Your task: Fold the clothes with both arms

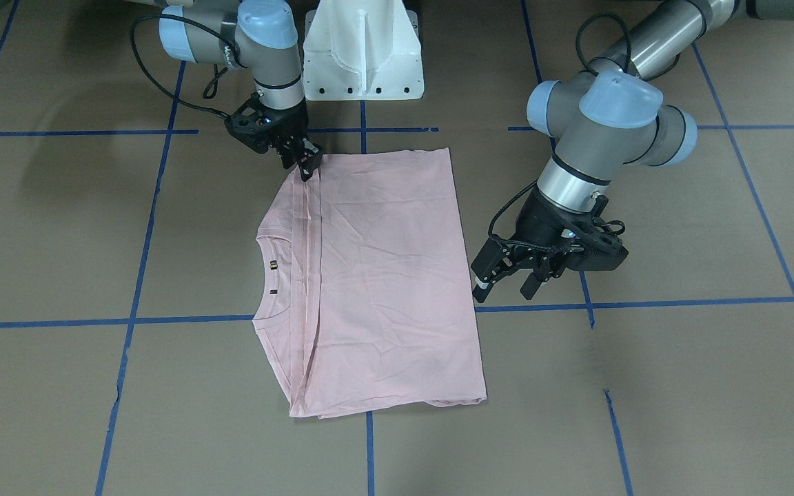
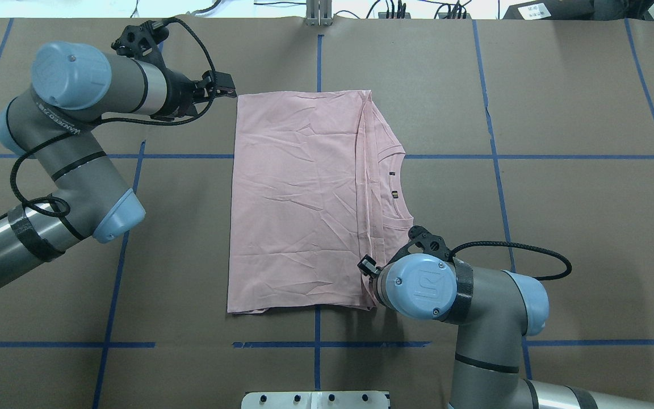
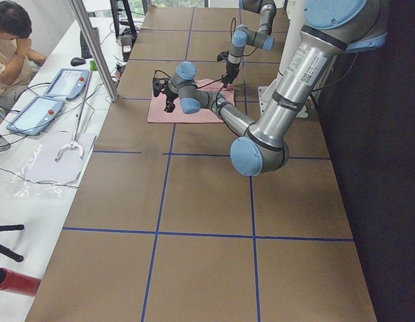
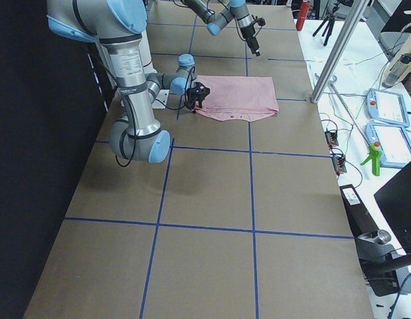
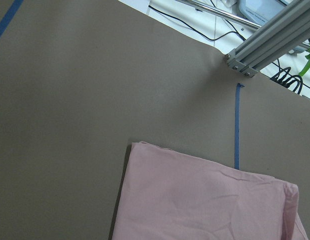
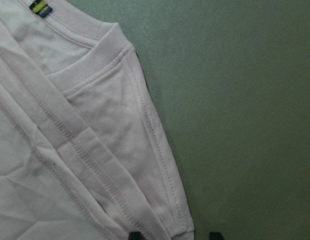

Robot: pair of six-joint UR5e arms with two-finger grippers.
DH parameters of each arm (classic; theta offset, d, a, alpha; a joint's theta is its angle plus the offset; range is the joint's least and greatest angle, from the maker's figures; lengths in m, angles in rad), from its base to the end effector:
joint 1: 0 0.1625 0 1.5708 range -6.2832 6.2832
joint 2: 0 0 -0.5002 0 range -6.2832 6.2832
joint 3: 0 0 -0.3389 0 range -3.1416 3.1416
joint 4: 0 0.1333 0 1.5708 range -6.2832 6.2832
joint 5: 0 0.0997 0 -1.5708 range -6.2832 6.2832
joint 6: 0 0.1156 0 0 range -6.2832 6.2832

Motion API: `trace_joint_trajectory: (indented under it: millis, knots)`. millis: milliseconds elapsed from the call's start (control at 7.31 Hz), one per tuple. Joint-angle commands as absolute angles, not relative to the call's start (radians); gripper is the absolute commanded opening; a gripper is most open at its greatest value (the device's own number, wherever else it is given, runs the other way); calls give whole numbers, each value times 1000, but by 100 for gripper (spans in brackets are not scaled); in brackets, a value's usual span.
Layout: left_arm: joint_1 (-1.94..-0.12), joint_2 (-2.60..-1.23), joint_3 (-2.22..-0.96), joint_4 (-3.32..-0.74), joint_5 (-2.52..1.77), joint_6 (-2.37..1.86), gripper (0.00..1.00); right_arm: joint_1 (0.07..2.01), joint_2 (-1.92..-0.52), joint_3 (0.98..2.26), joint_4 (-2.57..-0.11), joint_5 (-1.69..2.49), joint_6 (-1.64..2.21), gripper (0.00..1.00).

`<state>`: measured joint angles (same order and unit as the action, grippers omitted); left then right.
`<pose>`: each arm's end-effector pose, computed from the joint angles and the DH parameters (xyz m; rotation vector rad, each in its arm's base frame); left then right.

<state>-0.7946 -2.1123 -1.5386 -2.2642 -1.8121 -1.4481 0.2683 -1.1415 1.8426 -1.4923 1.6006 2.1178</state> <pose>0.4110 -0.5695 0.3733 0.3431 1.1765 -0.4417 -0.5627 -0.2894 0.4108 -0.1398 -0.7882 0.7610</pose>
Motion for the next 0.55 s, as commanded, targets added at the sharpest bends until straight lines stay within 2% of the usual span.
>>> trace_joint_trajectory:
  millis: [0, 137, 274, 410]
  knots:
    - [-795, -2112, -1539, -2264, -1812, -1448, 100, 264, -1144, 1839, -1493, 1601, 2118, 52]
    - [-795, -2112, -1539, -2264, -1812, -1448, 100, 262, -1143, 1832, -1493, 1601, 2118, 51]
    - [-795, -2112, -1539, -2264, -1812, -1448, 100, 264, -1141, 1832, -1494, 1601, 2118, 44]
    - [-795, -2112, -1540, -2264, -1812, -1448, 100, 264, -1141, 1833, -1493, 1603, 2118, 0]
